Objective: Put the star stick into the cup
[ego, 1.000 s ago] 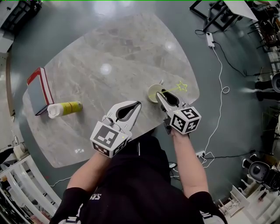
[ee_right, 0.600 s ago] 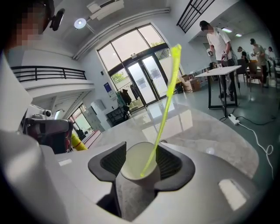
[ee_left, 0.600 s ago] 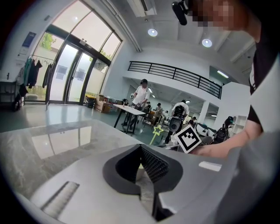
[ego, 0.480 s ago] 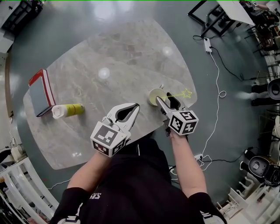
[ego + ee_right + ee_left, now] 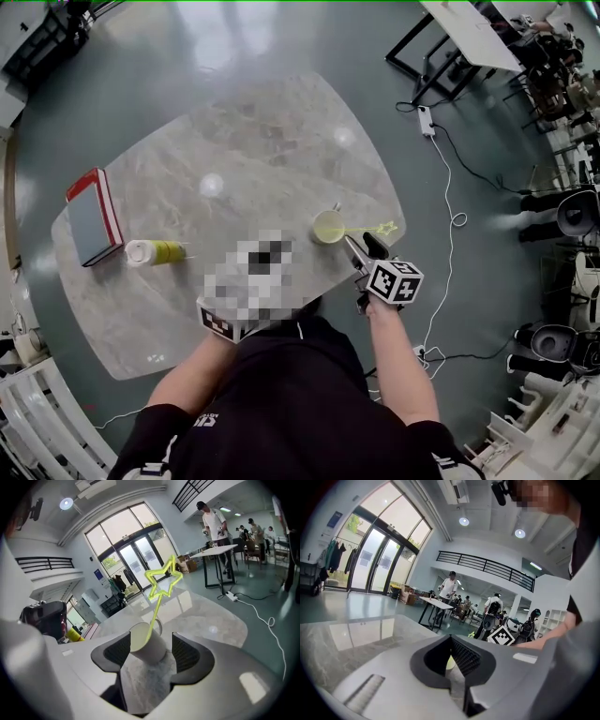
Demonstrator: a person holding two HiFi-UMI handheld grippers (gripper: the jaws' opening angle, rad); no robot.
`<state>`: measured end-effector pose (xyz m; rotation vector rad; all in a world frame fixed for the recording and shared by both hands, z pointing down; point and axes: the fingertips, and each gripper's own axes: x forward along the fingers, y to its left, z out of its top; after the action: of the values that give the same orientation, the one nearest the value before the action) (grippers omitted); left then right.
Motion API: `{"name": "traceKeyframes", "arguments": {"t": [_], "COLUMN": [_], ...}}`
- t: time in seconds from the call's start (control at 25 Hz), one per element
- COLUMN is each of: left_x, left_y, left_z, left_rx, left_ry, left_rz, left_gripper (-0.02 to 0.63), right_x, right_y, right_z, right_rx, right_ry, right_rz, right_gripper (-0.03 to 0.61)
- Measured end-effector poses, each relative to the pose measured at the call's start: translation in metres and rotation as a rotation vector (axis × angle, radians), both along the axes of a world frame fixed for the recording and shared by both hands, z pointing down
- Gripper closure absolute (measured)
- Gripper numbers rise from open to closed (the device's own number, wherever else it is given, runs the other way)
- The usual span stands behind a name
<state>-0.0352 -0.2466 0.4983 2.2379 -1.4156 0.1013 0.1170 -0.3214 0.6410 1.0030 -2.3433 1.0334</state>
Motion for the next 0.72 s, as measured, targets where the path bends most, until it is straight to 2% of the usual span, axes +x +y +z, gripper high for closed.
{"name": "traceKeyframes", "arguments": {"t": [0.28, 0.4, 0.56, 0.72], "left_x": [0.0, 0.002, 0.009, 0.017], "left_y": [0.009, 0.009, 0.012, 0.015], "left_z": [-0.022, -0.032, -0.053, -0.079], "left_rx": [0.045, 0.062, 0.093, 0.136], "left_ry": [-0.01, -0.017, -0.031, -0.06], "left_rz": [0.028, 0.018, -0.013, -0.05], "left_gripper": [0.612, 0.612, 0.612, 0.612], "right_x": [0.011, 0.002, -0.009, -0.013], "right_y": [0.017, 0.026, 0.045, 0.052], "right_z": [-0.035, -0.058, -0.099, -0.149], "right_rx": [0.023, 0.052, 0.128, 0.235], "right_ry": [-0.023, -0.061, -0.125, -0.193], "right_rz": [0.006, -0.051, -0.155, -0.236], "right_gripper": [0.301, 0.32, 0.398, 0.415]}}
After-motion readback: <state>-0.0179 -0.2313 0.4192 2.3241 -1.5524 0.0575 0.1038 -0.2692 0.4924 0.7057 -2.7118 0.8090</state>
